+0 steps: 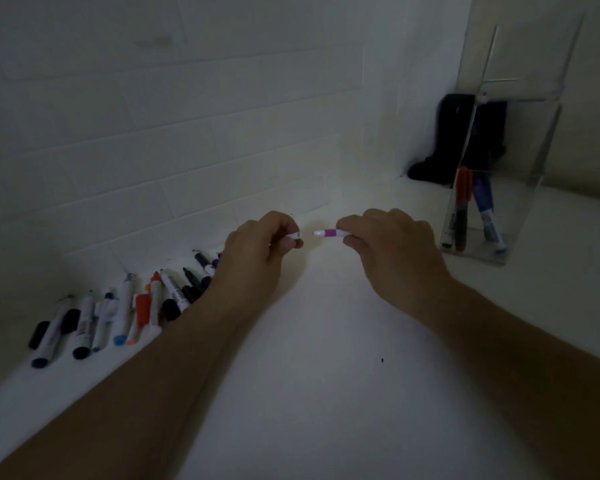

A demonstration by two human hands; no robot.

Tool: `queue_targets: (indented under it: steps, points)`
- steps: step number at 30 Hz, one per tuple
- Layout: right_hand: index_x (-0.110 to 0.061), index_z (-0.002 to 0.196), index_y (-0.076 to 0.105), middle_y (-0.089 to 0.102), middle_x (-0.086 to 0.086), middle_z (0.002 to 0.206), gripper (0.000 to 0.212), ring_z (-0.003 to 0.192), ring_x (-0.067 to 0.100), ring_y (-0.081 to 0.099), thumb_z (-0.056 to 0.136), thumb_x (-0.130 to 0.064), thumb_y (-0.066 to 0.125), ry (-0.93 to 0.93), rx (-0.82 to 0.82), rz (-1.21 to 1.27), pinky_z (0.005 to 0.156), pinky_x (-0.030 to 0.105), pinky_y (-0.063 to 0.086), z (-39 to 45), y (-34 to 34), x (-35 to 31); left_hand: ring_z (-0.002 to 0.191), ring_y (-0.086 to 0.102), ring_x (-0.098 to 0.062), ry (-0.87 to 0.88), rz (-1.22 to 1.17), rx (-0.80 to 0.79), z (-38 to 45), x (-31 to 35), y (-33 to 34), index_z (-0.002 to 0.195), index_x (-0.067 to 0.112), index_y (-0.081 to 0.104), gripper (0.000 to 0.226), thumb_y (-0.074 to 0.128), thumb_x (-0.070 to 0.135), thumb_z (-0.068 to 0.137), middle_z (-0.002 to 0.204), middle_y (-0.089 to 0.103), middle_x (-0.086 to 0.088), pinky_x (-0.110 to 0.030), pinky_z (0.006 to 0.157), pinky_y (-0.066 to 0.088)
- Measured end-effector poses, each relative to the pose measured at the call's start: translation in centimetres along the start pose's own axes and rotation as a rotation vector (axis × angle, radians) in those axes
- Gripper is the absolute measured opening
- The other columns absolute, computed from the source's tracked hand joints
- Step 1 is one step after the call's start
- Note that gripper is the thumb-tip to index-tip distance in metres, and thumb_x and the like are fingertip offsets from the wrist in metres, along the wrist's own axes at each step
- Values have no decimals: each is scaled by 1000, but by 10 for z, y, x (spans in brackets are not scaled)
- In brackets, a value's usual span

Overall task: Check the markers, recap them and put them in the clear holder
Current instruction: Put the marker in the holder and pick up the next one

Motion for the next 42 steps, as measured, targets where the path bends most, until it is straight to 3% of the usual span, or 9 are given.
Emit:
queue_targets:
  steps: [3,10,15,21,27,30,34,39,42]
  points:
    - [-27,118,65,40,-9,80,23,71,18,41,101,-29,50,-25,-26,47,61,32,33,1,1,-2,81,64,-17,18,31,-18,0,1,0,97,32,60,11,56,22,99,95,54,47,-49,79,52]
    - [-25,116,67,45,-5,76,21,65,19,43,101,-29,53,-59,-52,7,54,30,33,1,3,0,84,56,-15,76,80,-30,1,-3,5,98,35,62,8,56,30,98,84,64,13,-44,79,48]
    - [-28,111,66,52,0,78,18,65,21,46,100,-32,53,-91,-70,-47,53,37,47,1,5,-2,85,53,-11,93,142,-44,2,-1,5,99,37,64,8,59,31,97,83,62,15,-38,80,42]
    - [-29,104,70,50,-3,76,30,62,19,48,100,-44,45,-90,-74,-12,54,31,40,-2,8,-3,81,53,3,46,87,-64,-2,6,7,94,39,64,5,67,35,92,80,57,22,-19,72,37]
    - [-30,100,70,48,-6,71,28,58,18,49,101,-44,46,-110,-38,17,52,28,28,-4,10,-4,80,63,-11,-35,-48,3,-5,11,7,85,33,72,5,74,29,87,80,68,13,-37,78,51]
    - [-29,96,71,50,-6,69,35,59,19,52,99,-46,41,-91,-26,82,51,29,34,-6,10,-6,80,64,-15,-13,-9,29,-5,17,6,86,27,74,3,76,25,86,82,71,7,-37,80,50]
    - [-31,101,71,55,-5,72,46,65,21,55,98,-51,30,-81,-81,102,55,31,41,-5,15,-5,79,64,-17,40,39,-8,-4,17,8,89,21,76,3,75,23,87,82,73,5,-34,78,48]
    - [-40,108,70,68,-9,80,18,83,23,52,99,-36,55,-75,-26,-68,78,39,31,-6,15,-8,82,55,-9,97,118,-80,-1,8,22,94,28,70,10,69,38,90,85,68,10,-23,69,37]
    - [-36,113,68,68,-9,88,20,89,22,50,98,-31,55,-78,-68,-151,75,36,27,-4,8,-8,85,51,-8,166,117,-66,-1,5,24,102,30,65,13,66,38,91,89,63,18,-24,72,36]
Point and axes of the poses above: each hand's wrist, its own z-axis towards the middle knuckle, its own y-axis out of the palm, x = y × z, the point moved 1 cm from there along z, towards the middle knuckle
